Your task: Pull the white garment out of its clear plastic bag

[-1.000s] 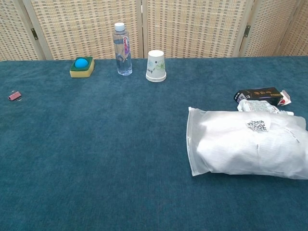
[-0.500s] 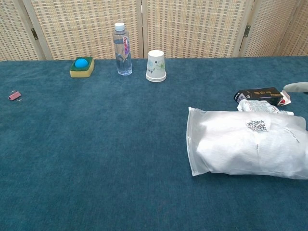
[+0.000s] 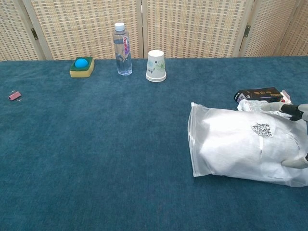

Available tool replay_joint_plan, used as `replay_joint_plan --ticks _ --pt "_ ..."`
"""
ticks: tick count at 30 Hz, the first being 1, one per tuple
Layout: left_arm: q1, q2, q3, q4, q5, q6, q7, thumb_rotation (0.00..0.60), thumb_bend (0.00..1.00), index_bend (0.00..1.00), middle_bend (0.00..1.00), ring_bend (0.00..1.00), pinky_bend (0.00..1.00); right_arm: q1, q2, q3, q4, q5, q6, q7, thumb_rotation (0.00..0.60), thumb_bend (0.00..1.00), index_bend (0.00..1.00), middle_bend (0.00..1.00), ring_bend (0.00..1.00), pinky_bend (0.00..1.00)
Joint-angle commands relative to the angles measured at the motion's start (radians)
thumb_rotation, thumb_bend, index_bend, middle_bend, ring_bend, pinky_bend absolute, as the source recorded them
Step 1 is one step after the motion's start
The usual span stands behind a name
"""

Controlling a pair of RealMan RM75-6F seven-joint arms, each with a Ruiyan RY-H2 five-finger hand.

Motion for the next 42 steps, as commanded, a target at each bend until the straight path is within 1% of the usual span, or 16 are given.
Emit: replay_joint_plan --ticks 1,4,7,8,9,10,11,13,14,18,20,24,31,35,39,42 --pt "-0.001 -0.002 0.002 -0.001 0.0 -0.005 0.003 0.6 0.32 0.41 0.53 0.48 0.66 0.031 -0.029 0.017 0.045 0.018 -0.036 0.023 0.6 0.0 0.0 0.0 0.0 0.15" --pt "-0.002 -0.002 0.004 -0.005 -0.002 -0.01 0.01 0.6 0.32 0.41 0.53 0.48 0.66 0.054 -0.047 0.026 0.079 0.014 -0.057 0.039 0.6 0.0 0.0 0.05 0.02 0.2" --pt "0.0 0.002 0.006 -0.005 -0.002 -0.01 0.009 0.6 0.32 0.41 0.53 0.48 0.66 0.077 -0.061 0.033 0.103 0.007 -0.073 0.055 0.6 0.02 0.02 0.17 0.13 0.25" --pt "0.001 0.003 0.007 -0.006 -0.002 -0.01 0.009 0.6 0.32 0.41 0.53 0.48 0.66 0.082 -0.064 0.034 0.109 0.004 -0.074 0.057 0.6 0.07 0.05 0.23 0.17 0.27" --pt "0.001 0.003 0.007 -0.007 -0.003 -0.01 0.008 0.6 0.32 0.41 0.53 0.48 0.66 0.086 -0.067 0.034 0.113 0.0 -0.075 0.059 0.6 0.14 0.1 0.27 0.2 0.31" --pt "0.001 0.004 0.007 -0.008 -0.003 -0.01 0.008 0.6 0.32 0.41 0.53 0.48 0.66 0.089 -0.07 0.034 0.117 -0.005 -0.075 0.06 0.6 0.18 0.13 0.29 0.23 0.34" --pt "0.001 0.003 0.007 -0.008 -0.004 -0.011 0.007 0.6 0.32 0.41 0.53 0.48 0.66 0.094 -0.074 0.033 0.121 -0.011 -0.073 0.06 0.6 0.24 0.17 0.32 0.27 0.38" --pt "0.001 0.002 0.007 -0.006 -0.003 -0.011 0.007 0.6 0.32 0.41 0.53 0.48 0.66 0.098 -0.078 0.031 0.125 -0.021 -0.067 0.06 0.6 0.33 0.25 0.39 0.33 0.46" --pt "0.0 0.001 0.007 -0.005 -0.002 -0.012 0.007 0.6 0.32 0.41 0.53 0.48 0.66 0.099 -0.081 0.03 0.127 -0.029 -0.06 0.061 0.6 0.38 0.3 0.44 0.39 0.51" --pt "-0.001 0.0 0.009 -0.003 0.005 -0.01 0.007 0.6 0.32 0.41 0.53 0.48 0.66 0.1 -0.088 0.028 0.135 -0.06 -0.029 0.072 0.6 0.51 0.48 0.6 0.55 0.67" --pt "-0.004 -0.001 0.007 -0.006 0.011 -0.009 0.01 0.6 0.32 0.41 0.53 0.48 0.66 0.096 -0.092 0.028 0.14 -0.087 0.0 0.085 0.6 0.55 0.53 0.64 0.6 0.71" --pt "-0.011 0.003 0.001 -0.013 0.02 -0.003 0.017 0.6 0.32 0.41 0.53 0.48 0.66 0.086 -0.093 0.032 0.147 -0.159 0.074 0.135 0.6 0.58 0.6 0.7 0.65 0.77" --pt "-0.032 0.012 -0.02 -0.042 0.055 0.018 0.031 0.6 0.32 0.39 0.53 0.49 0.69 0.083 -0.072 0.043 0.143 -0.302 0.205 0.179 0.6 0.61 0.62 0.71 0.66 0.78" --pt "-0.07 0.02 -0.045 -0.07 0.084 0.011 0.05 0.6 0.32 0.32 0.54 0.51 0.81 0.098 -0.057 0.05 0.123 -0.374 0.251 0.189 0.6 0.61 0.62 0.7 0.66 0.78" --pt "-0.112 0.028 -0.072 -0.115 0.106 -0.007 0.075 0.6 0.32 0.28 0.6 0.56 0.86 0.118 -0.057 0.058 0.102 -0.432 0.282 0.185 0.6 0.61 0.62 0.7 0.66 0.78" --pt "-0.148 0.024 -0.095 -0.146 0.124 -0.019 0.087 0.6 0.3 0.27 0.69 0.62 0.89 0.132 -0.064 0.061 0.089 -0.468 0.299 0.182 0.6 0.61 0.62 0.7 0.66 0.78"
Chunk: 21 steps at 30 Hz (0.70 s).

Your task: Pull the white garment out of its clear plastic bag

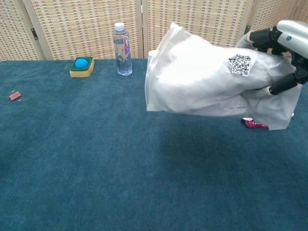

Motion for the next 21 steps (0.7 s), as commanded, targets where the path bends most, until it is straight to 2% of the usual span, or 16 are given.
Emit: replay_joint_plan --ticks 1,5,8,14,21 --pt "-0.039 -0.008 -0.029 -0.033 0.024 -0.014 0.018 0.6 0.29 0.27 0.72 0.64 0.9 0.02 -0.008 0.005 -0.016 -0.041 0.023 -0.004 0.6 0.61 0.62 0.7 0.66 0.78" --pt "-0.088 -0.03 -0.063 -0.067 0.044 -0.026 0.028 0.6 0.17 0.28 0.83 0.71 0.93 0.039 -0.022 0.003 -0.012 -0.088 0.038 -0.017 0.6 0.61 0.62 0.7 0.66 0.78" --pt "-0.125 -0.047 -0.087 -0.092 0.065 -0.035 0.043 0.6 0.12 0.28 0.88 0.74 0.96 0.054 -0.033 0.0 -0.001 -0.122 0.046 -0.031 0.6 0.61 0.62 0.7 0.66 0.78" --pt "-0.187 -0.073 -0.12 -0.143 0.092 -0.061 0.091 0.6 0.11 0.29 0.94 0.78 0.98 0.076 -0.064 0.002 0.031 -0.165 0.075 -0.03 0.6 0.61 0.62 0.7 0.66 0.78" --pt "-0.219 -0.055 -0.111 -0.226 0.054 -0.132 0.14 0.6 0.08 0.32 0.96 0.79 0.98 0.095 -0.105 0.016 0.084 -0.191 0.121 -0.018 0.6 0.62 0.62 0.7 0.66 0.78"
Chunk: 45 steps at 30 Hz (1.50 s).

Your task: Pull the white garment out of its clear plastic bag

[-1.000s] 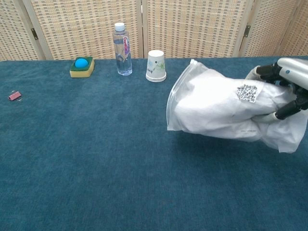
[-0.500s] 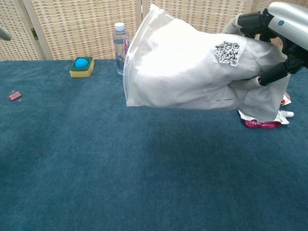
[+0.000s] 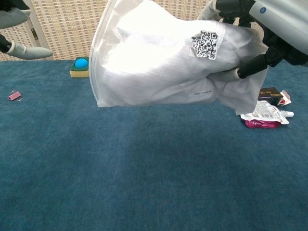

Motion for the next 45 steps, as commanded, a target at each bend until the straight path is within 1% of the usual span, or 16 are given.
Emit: replay_joint_plan --ticks 1,10,16,25,34,45 --pt "-0.011 0.018 0.007 -0.042 -0.036 -0.039 0.022 0.6 0.07 0.33 0.96 0.79 0.98 0.008 -0.016 0.007 0.019 -0.009 0.018 0.004 0.6 0.62 0.62 0.7 0.66 0.78" --pt "-0.039 0.046 0.015 -0.113 -0.111 -0.112 0.063 0.6 0.07 0.34 0.96 0.79 0.98 0.03 -0.055 0.022 0.058 -0.016 0.052 0.021 0.6 0.62 0.62 0.7 0.66 0.78" --pt "-0.05 0.034 0.004 -0.126 -0.115 -0.096 0.049 0.6 0.07 0.31 0.96 0.79 0.98 0.043 -0.068 0.022 0.07 -0.018 0.055 0.016 0.6 0.62 0.62 0.7 0.66 0.78" --pt "-0.056 0.033 0.01 -0.137 -0.101 -0.076 0.039 0.6 0.07 0.33 0.96 0.79 0.98 0.051 -0.08 0.015 0.084 -0.008 0.058 0.021 0.6 0.62 0.62 0.7 0.66 0.78" --pt "-0.081 0.02 0.014 -0.152 -0.121 -0.108 0.049 0.6 0.07 0.34 0.96 0.79 0.98 0.062 -0.092 0.017 0.096 -0.012 0.076 0.03 0.6 0.62 0.62 0.7 0.66 0.78" --pt "-0.108 0.012 0.007 -0.175 -0.136 -0.124 0.05 0.6 0.04 0.34 0.96 0.79 0.98 0.075 -0.113 0.013 0.117 -0.013 0.082 0.032 0.6 0.62 0.62 0.7 0.66 0.78"
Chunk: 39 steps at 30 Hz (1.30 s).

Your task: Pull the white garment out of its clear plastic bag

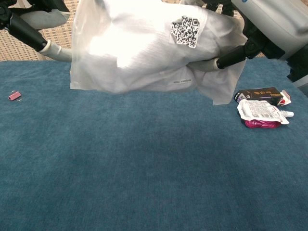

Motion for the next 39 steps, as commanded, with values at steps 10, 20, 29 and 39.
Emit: replay_joint_plan --ticks 10,20,29,39 --pt "-0.012 -0.012 -0.001 -0.004 -0.033 -0.004 -0.022 0.6 0.03 0.45 0.97 0.79 0.98 0.017 -0.017 0.006 0.006 -0.008 0.017 0.012 0.6 0.62 0.62 0.7 0.66 0.78" --pt "-0.016 -0.027 0.006 0.0 -0.02 0.011 -0.032 0.6 0.22 0.54 0.97 0.79 0.98 0.027 -0.03 0.006 0.011 -0.01 0.027 0.019 0.6 0.62 0.62 0.7 0.66 0.78" --pt "-0.015 -0.06 0.008 0.016 -0.003 0.039 -0.024 0.6 0.49 0.7 0.97 0.79 0.98 0.029 -0.033 0.002 0.018 -0.002 0.025 0.018 0.6 0.62 0.62 0.7 0.66 0.78" --pt "-0.003 -0.076 0.009 0.051 -0.016 0.066 0.013 0.6 0.55 0.76 0.99 0.81 0.98 0.016 -0.021 -0.009 0.028 0.025 0.012 0.014 0.6 0.62 0.62 0.69 0.65 0.78"
